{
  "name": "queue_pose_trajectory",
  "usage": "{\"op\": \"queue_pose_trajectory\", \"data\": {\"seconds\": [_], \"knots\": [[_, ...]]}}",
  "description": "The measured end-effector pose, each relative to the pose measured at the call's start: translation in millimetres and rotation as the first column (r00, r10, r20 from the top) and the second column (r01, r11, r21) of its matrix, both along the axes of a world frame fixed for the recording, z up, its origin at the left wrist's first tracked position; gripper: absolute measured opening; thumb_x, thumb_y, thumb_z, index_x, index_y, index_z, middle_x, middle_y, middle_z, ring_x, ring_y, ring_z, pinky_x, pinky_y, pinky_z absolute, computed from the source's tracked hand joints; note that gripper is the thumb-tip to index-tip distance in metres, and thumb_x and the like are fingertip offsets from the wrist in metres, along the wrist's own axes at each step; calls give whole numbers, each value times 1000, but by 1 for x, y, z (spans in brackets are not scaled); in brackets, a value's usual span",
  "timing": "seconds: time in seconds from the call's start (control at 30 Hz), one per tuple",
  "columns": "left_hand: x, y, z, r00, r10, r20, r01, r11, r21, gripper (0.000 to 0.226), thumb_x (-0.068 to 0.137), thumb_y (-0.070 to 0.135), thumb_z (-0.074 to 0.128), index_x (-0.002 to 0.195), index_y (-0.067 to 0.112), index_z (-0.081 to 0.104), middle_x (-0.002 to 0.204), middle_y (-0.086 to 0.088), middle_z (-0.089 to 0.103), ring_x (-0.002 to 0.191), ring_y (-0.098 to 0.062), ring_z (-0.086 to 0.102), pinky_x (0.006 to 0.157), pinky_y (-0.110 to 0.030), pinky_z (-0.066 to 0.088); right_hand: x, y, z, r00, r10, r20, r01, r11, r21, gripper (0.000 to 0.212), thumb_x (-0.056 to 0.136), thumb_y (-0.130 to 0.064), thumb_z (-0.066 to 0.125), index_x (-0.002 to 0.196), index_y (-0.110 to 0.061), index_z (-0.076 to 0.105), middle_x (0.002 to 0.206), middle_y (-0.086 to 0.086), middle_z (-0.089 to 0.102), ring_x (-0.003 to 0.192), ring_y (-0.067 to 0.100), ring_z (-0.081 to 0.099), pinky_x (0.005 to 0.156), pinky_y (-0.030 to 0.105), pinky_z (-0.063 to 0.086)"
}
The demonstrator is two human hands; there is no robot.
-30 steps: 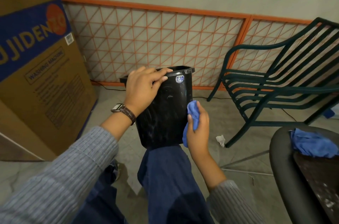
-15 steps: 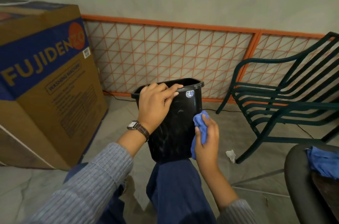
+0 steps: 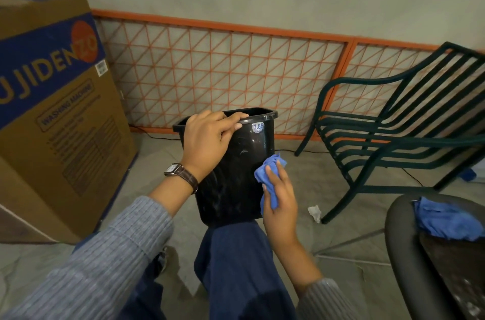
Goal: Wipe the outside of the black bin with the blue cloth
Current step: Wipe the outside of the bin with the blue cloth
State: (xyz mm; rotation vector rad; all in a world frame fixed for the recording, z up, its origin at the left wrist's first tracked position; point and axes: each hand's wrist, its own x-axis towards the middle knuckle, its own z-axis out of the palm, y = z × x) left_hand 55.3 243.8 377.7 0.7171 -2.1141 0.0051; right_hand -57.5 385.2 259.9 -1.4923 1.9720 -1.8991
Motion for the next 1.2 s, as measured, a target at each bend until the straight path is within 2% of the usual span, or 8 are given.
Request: {"op": "queue_pose_trajectory", "data": {"seconds": [0.17,0.27,0.4,0.63,0.73,0.83,1.07,1.2], "knots": [[-1,-1,-1,1000,-7,-16,7,1000,10,24,91,34,52,111,37,64,66,9,57,68,-7,37,66,-25,23,1,-6,16,984,-45,173,54,997,-50,39,91,2,52,127,-12,50,130,12,50,123,9,46,105,24,36],[-3,0,1,1000,-30,-9,30,1000,2,24,91,34,51,111,36,64,65,8,56,67,-10,41,65,-26,26,9,-20,27,996,-74,57,75,997,-4,42,93,-14,48,135,-18,44,144,7,35,134,1,31,109,17,27],[-1,-3,0,999,-50,-17,50,998,37,26,91,36,49,112,35,64,67,8,58,68,-13,46,65,-29,34,2,-10,6,992,-13,-129,18,999,41,43,94,-24,45,135,-15,45,146,8,32,137,16,29,113,26,26],[-6,0,2,998,-60,21,60,998,13,26,91,33,52,115,36,63,68,10,56,69,-6,37,67,-26,22,-1,-25,41,974,-110,196,122,991,-49,36,94,-4,50,130,-2,48,131,7,48,122,-4,42,105,20,35],[-5,-2,2,998,-69,-4,69,997,23,26,91,32,53,114,36,63,67,8,57,69,-7,38,66,-26,24,0,-26,42,999,-46,21,47,998,-40,42,94,-6,48,135,-2,45,140,-5,36,131,-7,30,107,13,26],[-3,-5,-1,996,-84,-16,85,995,44,26,91,33,52,115,36,63,67,8,58,68,-10,42,65,-27,28,-6,-14,16,991,14,-132,-13,1000,11,41,93,-18,46,134,-13,46,145,2,33,135,14,32,111,31,30],[-2,0,2,997,-78,4,77,996,42,26,92,34,50,114,33,63,69,6,60,68,-16,49,63,-31,35,1,-29,42,995,-45,86,48,998,-31,39,91,-6,49,129,-3,51,139,12,38,131,5,35,108,20,31],[3,-2,1,997,-67,-21,69,996,63,28,91,37,48,113,33,64,68,6,59,68,-17,50,64,-30,35,1,-31,33,973,-13,-232,21,999,35,43,93,-14,48,135,-13,44,145,10,32,137,24,29,114,36,26]]}}
